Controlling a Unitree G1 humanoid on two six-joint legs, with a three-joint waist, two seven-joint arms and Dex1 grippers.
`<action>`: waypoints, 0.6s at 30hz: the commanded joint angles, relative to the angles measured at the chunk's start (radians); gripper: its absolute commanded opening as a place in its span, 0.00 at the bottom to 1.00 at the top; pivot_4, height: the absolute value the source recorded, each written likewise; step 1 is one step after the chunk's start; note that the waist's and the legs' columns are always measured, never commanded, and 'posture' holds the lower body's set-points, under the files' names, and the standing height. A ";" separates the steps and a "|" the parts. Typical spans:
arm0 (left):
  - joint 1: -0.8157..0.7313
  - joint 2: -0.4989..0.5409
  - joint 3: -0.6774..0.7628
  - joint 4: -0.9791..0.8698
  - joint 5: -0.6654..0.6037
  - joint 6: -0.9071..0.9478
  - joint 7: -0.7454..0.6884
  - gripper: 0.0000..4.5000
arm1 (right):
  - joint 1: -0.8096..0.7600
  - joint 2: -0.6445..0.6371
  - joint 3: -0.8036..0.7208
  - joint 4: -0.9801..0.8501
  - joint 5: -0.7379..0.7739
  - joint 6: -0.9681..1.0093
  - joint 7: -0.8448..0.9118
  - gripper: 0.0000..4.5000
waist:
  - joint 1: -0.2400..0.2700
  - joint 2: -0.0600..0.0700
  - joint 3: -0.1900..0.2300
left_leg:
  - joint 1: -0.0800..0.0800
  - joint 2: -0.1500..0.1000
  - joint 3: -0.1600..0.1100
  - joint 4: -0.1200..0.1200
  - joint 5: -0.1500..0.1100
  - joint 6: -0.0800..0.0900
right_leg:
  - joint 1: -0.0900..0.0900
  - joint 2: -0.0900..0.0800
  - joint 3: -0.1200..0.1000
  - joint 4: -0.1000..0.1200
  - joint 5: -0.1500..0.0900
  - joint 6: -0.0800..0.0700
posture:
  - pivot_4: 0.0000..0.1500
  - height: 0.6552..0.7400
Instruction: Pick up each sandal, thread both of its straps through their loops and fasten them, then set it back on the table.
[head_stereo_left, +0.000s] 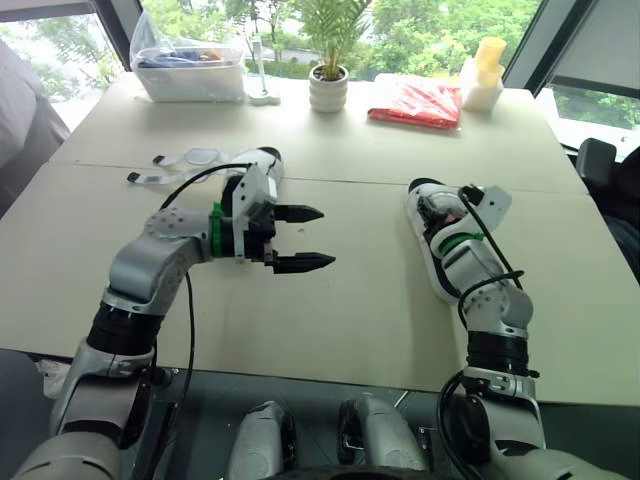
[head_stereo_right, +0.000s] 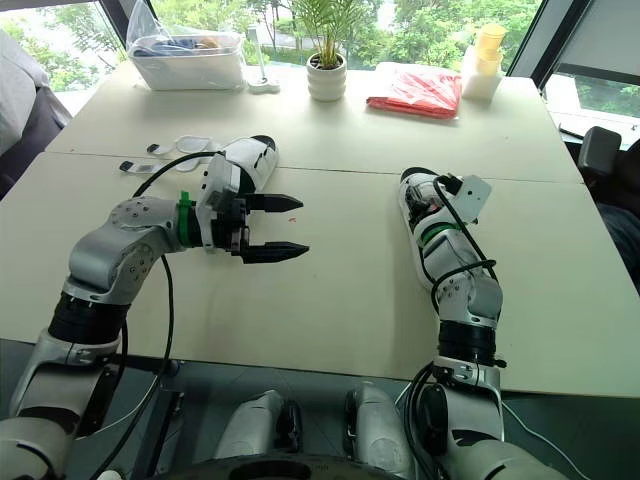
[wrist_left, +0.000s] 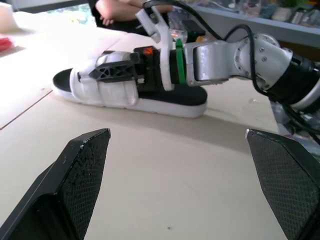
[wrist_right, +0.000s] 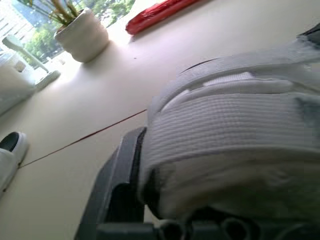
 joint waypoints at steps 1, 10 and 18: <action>0.007 0.001 0.035 -0.013 0.003 -0.026 0.019 1.00 | 0.122 -0.018 0.056 -0.216 -0.038 0.037 -0.011 0.89 | 0.000 0.000 0.000 | 0.000 0.000 0.000 0.000 0.000 0.000 | 0.000 0.000 0.000 0.000 0.000 0.000 | 1.00 0.86; 0.055 -0.046 0.084 0.038 0.148 -0.066 0.310 1.00 | 0.553 -0.354 0.119 -0.844 0.039 0.220 0.247 0.98 | 0.003 0.003 0.000 | 0.000 0.000 -0.001 -0.001 0.000 0.000 | 0.001 0.000 0.002 0.000 -0.001 0.002 | 1.00 0.86; -0.028 -0.220 0.168 0.123 0.273 0.206 0.780 1.00 | 0.321 -0.508 -0.049 -0.880 0.529 0.323 0.290 0.98 | 0.002 -0.012 0.005 | 0.003 -0.001 -0.003 0.001 0.001 -0.001 | 0.003 0.002 0.005 0.001 0.000 0.001 | 1.00 0.86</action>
